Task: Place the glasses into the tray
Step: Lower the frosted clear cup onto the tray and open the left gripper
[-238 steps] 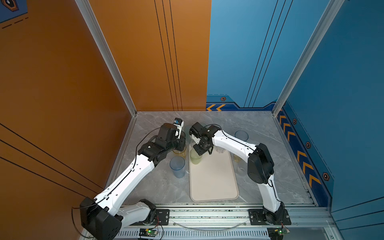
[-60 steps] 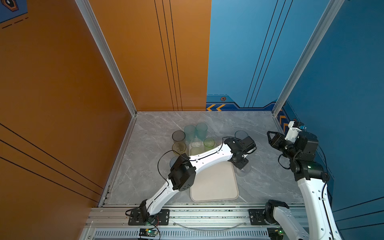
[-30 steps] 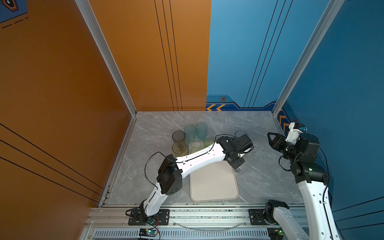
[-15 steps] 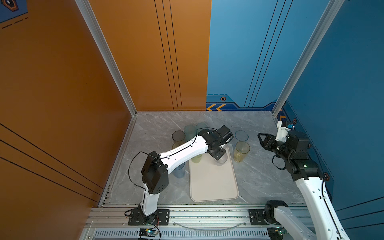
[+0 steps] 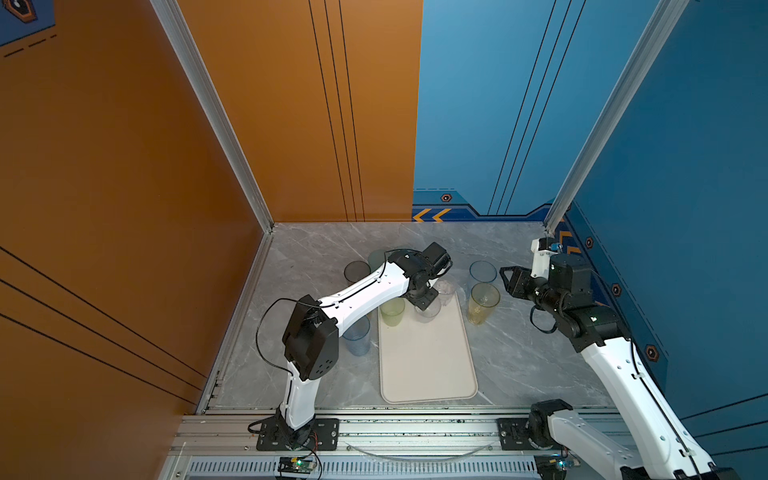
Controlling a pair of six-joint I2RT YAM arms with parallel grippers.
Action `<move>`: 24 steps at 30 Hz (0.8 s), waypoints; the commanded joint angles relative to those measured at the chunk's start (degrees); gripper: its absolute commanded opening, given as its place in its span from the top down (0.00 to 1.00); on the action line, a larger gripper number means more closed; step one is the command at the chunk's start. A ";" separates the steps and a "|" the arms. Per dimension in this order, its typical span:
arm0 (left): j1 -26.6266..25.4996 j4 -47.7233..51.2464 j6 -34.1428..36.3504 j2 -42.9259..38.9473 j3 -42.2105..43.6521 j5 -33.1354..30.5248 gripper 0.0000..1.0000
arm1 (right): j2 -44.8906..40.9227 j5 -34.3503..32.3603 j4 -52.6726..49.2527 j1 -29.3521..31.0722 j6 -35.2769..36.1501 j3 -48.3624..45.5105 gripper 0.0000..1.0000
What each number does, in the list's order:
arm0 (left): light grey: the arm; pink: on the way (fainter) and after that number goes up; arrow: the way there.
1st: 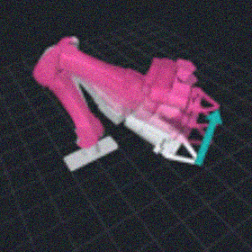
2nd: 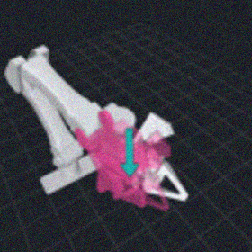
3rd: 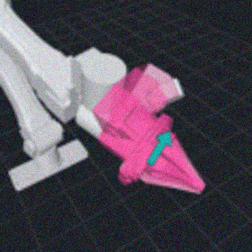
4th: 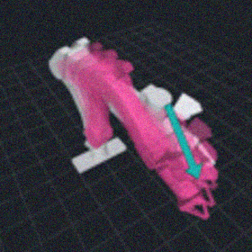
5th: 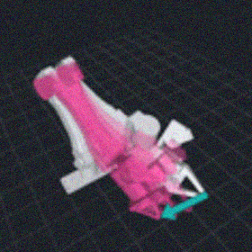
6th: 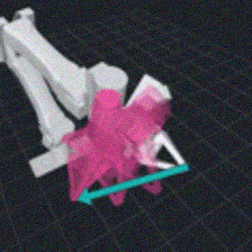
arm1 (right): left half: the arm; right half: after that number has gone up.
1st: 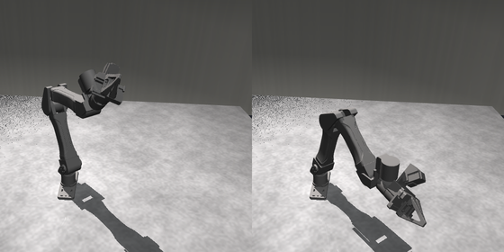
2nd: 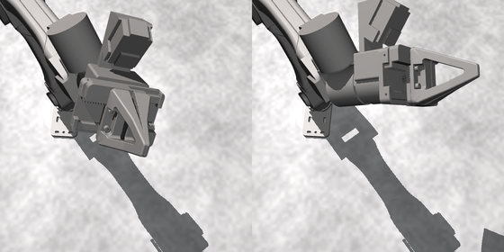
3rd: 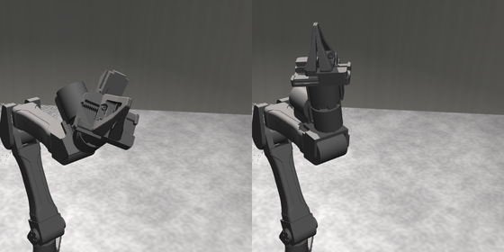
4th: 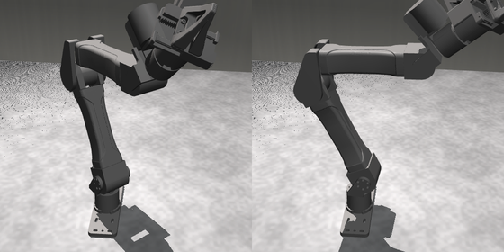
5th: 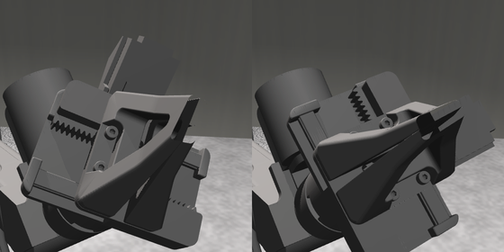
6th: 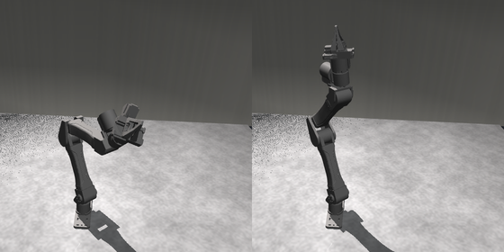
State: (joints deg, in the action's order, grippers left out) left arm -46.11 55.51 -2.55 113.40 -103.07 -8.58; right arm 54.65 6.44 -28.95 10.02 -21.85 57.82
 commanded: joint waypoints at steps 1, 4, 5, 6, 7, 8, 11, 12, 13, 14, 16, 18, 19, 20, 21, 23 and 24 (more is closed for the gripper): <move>1.03 0.27 1.36 1.44 -0.12 1.02 0.93 | 0.69 -1.85 -0.43 0.44 1.02 1.64 0.53; 1.62 0.22 1.48 1.92 0.00 1.28 0.94 | 1.40 -1.73 -0.19 0.66 1.02 1.76 0.53; 1.77 0.28 1.49 2.04 -0.06 1.28 0.94 | 1.58 -1.75 -0.10 0.71 1.02 1.78 0.53; 1.93 0.30 1.57 2.17 -0.10 1.33 0.94 | 1.80 -1.73 -0.01 0.80 1.02 1.85 0.53; 2.07 0.24 1.63 2.34 -0.11 1.52 0.94 | 2.00 -1.72 0.12 0.93 1.08 1.86 0.53; 2.23 0.25 1.66 2.43 -0.12 1.63 0.94 | 2.16 -1.76 0.20 0.96 1.10 1.99 0.53; 2.60 0.28 1.77 2.96 -0.20 1.97 0.94 | 2.64 -1.70 0.47 1.16 1.10 2.05 0.53; 2.75 0.24 1.77 3.18 -0.28 2.22 0.94 | 2.81 -1.86 0.47 1.23 1.10 2.20 0.53; 2.85 0.27 1.86 3.38 -0.29 2.42 0.94 | 2.98 -1.81 0.47 1.31 1.10 2.23 0.53; 2.95 0.23 1.85 3.53 -0.29 2.60 0.93 | 3.07 -1.78 0.56 1.32 1.18 2.29 0.53; 3.12 0.28 1.85 3.99 -0.38 2.78 0.93 | 3.31 -1.85 0.65 1.51 1.19 2.34 0.53; 3.38 0.26 1.84 4.31 -0.53 2.99 0.93 | 3.59 -1.79 0.65 1.58 1.23 2.54 0.53; 3.47 0.27 1.84 4.50 -0.64 3.04 0.93 | 3.66 -1.82 0.67 1.60 1.27 2.66 0.53; 3.56 0.26 1.92 4.66 -0.80 3.13 0.93 | 3.83 -1.83 0.65 1.67 1.28 2.69 0.53; 3.65 0.22 1.93 4.80 -0.91 3.28 0.93 | 3.96 -1.94 0.65 1.76 1.36 2.74 0.53; 3.90 0.16 1.96 5.07 -1.04 3.48 0.93 | 4.22 -1.92 0.74 1.89 1.37 2.84 0.53; 3.92 0.22 1.98 5.18 -1.08 3.56 0.93 | 4.32 -1.93 0.74 1.94 1.37 2.91 0.53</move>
State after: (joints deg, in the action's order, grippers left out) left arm -42.78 55.35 -1.28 117.47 -103.15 -6.39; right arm 58.46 5.72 -28.75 11.38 -21.23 58.96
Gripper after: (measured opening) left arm 0.070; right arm 0.470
